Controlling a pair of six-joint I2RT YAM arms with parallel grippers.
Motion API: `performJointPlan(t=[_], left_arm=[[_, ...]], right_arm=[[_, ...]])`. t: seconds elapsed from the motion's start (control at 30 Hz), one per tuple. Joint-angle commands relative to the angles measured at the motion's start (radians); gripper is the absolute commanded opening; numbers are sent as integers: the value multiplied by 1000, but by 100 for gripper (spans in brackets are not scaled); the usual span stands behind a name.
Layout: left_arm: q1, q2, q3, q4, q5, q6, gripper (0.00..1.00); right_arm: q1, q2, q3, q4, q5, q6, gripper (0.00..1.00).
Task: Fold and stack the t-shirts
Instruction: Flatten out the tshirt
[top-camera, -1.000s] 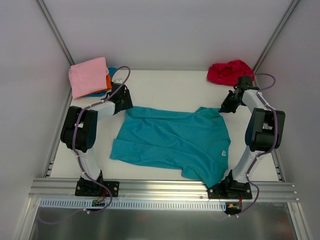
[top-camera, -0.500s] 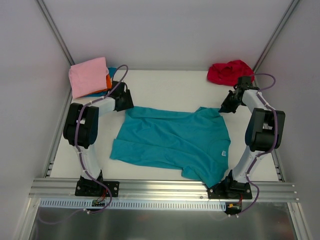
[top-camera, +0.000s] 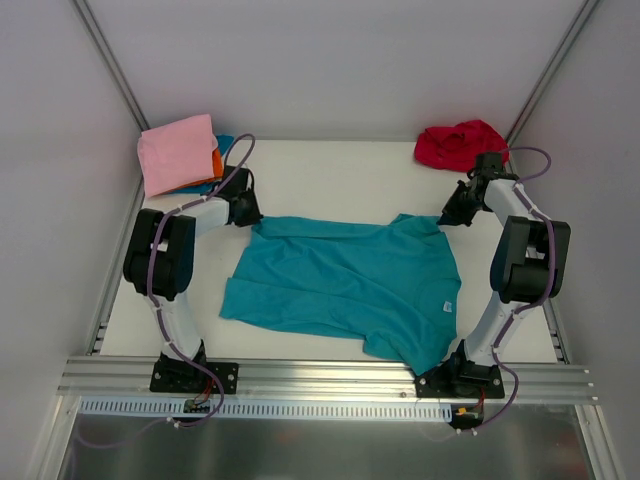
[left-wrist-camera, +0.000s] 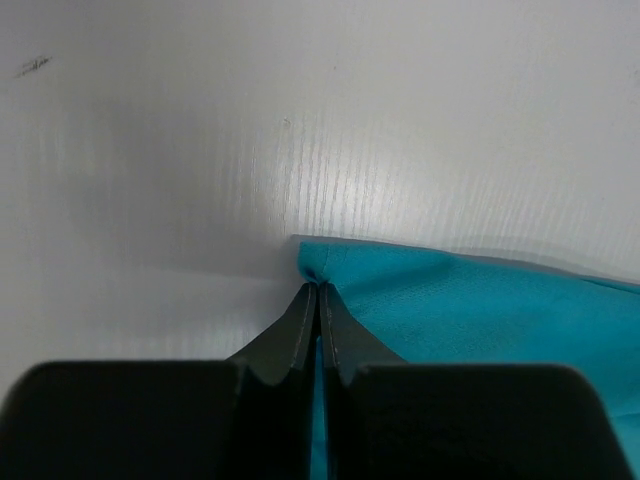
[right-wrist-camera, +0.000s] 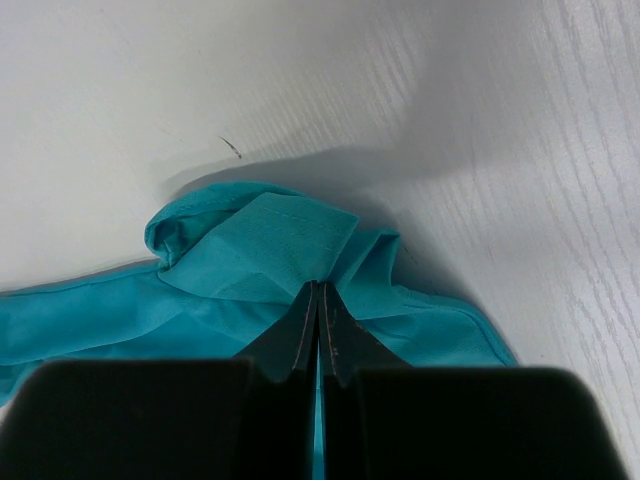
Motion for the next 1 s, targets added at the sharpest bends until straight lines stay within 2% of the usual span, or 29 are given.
performJointPlan(t=[0.0,0.23,0.47,0.67,0.97], left_arm=[[4,-100,-21,2,4,-2,0],[4,-229,46,-33,-29,58,0],[4,-270,86,-64,-31,80,0],[4,-293,51,-45,-34,87,0],[4,-338,13,-27,-131,106,0]], right_arm=[[-4,-58,31,15,-17,-4,0],[-3,-118,115,24,-50,-13,0],[5,-158,166,23,-66,-28,0],[5,-193,163,34,-57,-48,0],[3,-213,164,34,-43,-59,0]])
